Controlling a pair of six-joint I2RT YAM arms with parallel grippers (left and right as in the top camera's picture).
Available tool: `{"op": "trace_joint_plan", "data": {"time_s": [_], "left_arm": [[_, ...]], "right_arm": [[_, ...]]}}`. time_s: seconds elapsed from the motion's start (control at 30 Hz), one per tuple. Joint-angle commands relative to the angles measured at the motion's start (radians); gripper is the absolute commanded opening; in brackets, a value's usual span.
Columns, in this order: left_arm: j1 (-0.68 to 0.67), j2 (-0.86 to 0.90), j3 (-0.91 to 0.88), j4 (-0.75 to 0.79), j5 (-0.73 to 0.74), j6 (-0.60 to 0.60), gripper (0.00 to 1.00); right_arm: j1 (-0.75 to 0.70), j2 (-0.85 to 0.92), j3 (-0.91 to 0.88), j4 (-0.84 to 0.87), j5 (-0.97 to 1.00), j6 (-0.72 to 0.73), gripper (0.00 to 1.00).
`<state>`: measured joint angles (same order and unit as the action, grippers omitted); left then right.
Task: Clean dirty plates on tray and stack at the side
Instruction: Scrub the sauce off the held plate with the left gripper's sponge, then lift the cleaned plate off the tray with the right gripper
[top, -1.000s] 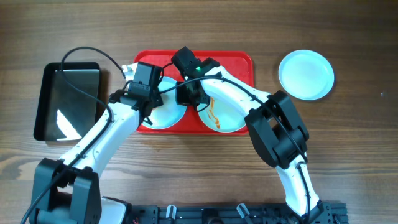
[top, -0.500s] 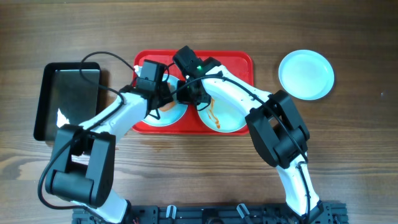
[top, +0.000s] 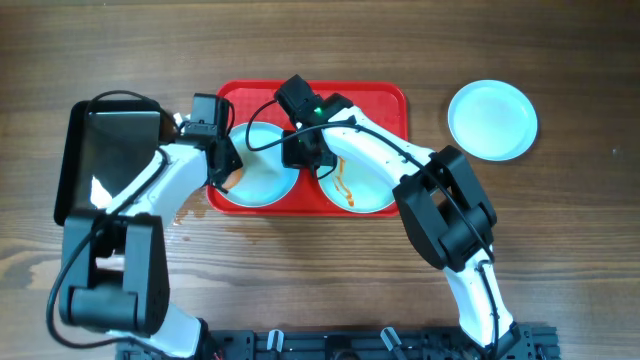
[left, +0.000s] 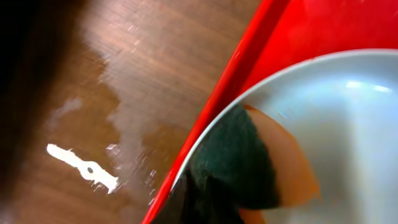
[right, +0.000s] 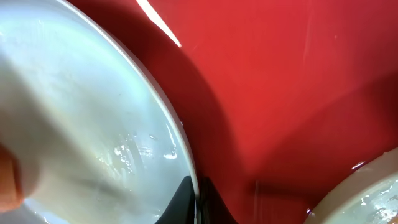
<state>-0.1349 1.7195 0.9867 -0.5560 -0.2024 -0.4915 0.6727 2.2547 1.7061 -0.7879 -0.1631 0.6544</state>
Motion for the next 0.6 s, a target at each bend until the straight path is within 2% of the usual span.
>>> {"op": "trace_joint_plan", "data": {"time_s": [0.0, 0.2, 0.37, 0.57], "left_arm": [[-0.027, -0.154, -0.012, -0.050, -0.034, 0.008, 0.04], [-0.068, -0.349, -0.012, -0.122, 0.095, 0.008, 0.04], [-0.067, -0.343, -0.017, -0.208, 0.120, 0.009, 0.04], [-0.067, -0.322, -0.054, -0.211, 0.199, 0.009, 0.04]], "right_arm": [[-0.008, 0.013, -0.013, -0.020, 0.089, 0.011, 0.04], [-0.010, 0.011, -0.010, 0.003, 0.105, 0.024, 0.04], [-0.030, -0.021, 0.084, -0.028, 0.126, -0.093, 0.04], [-0.042, -0.089, 0.284, -0.217, 0.381, -0.171, 0.04]]}}
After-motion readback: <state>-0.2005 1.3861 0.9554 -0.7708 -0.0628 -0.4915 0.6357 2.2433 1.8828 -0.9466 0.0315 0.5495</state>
